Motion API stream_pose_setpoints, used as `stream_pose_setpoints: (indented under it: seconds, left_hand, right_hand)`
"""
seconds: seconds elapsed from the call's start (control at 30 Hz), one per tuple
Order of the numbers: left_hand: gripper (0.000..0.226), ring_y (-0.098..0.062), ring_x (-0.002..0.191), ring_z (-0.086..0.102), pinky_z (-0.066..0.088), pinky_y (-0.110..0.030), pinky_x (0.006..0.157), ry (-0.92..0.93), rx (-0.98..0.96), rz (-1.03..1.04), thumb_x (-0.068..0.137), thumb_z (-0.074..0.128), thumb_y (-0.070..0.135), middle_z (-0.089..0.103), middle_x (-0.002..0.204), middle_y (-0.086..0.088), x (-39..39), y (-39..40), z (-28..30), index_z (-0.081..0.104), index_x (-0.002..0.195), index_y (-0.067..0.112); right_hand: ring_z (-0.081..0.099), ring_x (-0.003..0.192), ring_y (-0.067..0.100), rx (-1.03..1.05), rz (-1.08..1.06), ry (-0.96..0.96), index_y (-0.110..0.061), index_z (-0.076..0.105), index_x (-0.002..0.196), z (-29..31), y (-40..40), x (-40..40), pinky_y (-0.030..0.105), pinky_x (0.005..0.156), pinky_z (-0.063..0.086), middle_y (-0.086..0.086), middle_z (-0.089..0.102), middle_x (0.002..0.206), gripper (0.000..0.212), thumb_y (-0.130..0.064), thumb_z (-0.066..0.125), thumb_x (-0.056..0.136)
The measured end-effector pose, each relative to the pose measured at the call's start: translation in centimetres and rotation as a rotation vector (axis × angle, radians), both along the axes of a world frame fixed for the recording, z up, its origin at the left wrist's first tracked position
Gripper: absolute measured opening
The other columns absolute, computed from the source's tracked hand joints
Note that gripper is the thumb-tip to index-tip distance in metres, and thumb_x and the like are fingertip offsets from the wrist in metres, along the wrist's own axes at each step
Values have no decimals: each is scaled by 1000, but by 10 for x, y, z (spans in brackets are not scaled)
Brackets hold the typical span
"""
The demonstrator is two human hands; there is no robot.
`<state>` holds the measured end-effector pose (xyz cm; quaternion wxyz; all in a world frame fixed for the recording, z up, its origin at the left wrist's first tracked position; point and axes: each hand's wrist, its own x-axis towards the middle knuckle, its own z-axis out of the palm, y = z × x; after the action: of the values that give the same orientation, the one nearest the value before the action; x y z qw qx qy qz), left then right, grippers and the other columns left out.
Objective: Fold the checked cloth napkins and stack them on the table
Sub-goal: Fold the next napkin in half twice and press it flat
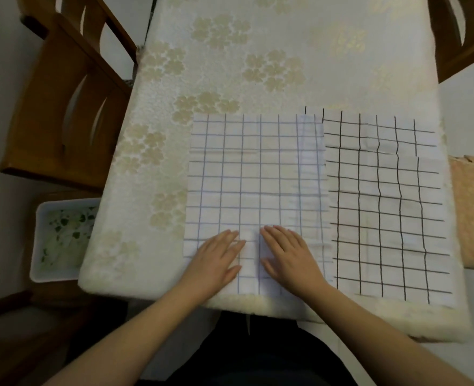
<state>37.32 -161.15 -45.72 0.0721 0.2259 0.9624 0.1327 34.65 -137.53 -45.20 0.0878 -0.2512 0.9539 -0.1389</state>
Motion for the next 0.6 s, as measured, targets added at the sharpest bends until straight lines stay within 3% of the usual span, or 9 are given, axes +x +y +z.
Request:
stream_pose_setpoints:
  seconds: [0.13, 0.23, 0.33, 0.47, 0.6]
  left_hand:
    - [75, -28, 145, 26, 21, -44, 114, -70, -165, -41, 88, 42, 60, 28, 159, -10, 28, -10, -9, 31, 151, 21]
    - [78, -26, 147, 19, 19, -44, 116, -69, -199, -62, 90, 37, 64, 19, 162, -7, 30, -16, -10, 22, 154, 23]
    - [72, -26, 143, 32, 32, -44, 112, -86, -220, -57, 90, 35, 63, 30, 158, -7, 28, -14, -2, 34, 150, 24]
    - [58, -28, 131, 50, 45, -46, 101, -108, -236, -37, 91, 35, 50, 50, 145, -9, 23, -7, 8, 55, 137, 23]
    - [41, -29, 118, 61, 52, -43, 91, -67, -197, -46, 85, 48, 37, 63, 130, -9, 17, -5, 16, 69, 118, 25]
  right_hand:
    - [48, 123, 25, 53, 24, -42, -13, 52, 138, -3, 5, 30, 42, 103, 45, 7, 53, 136, 79, -65, 55, 77]
    - [42, 133, 26, 118, 25, -67, -16, 45, 143, -2, 3, 42, 43, 108, 39, 8, 47, 145, 85, -70, 50, 78]
    - [43, 135, 26, 118, 8, -65, -20, 48, 142, 0, 1, 48, 44, 109, 39, 7, 48, 146, 75, -66, 48, 83]
    - [54, 124, 26, 69, -14, 38, -23, 62, 129, 0, -5, 52, 41, 100, 43, 6, 60, 134, 47, -47, 50, 91]
    - [62, 99, 23, -24, -43, 197, -21, 71, 101, 4, -11, 50, 34, 87, 42, -1, 70, 109, 20, -25, 75, 81]
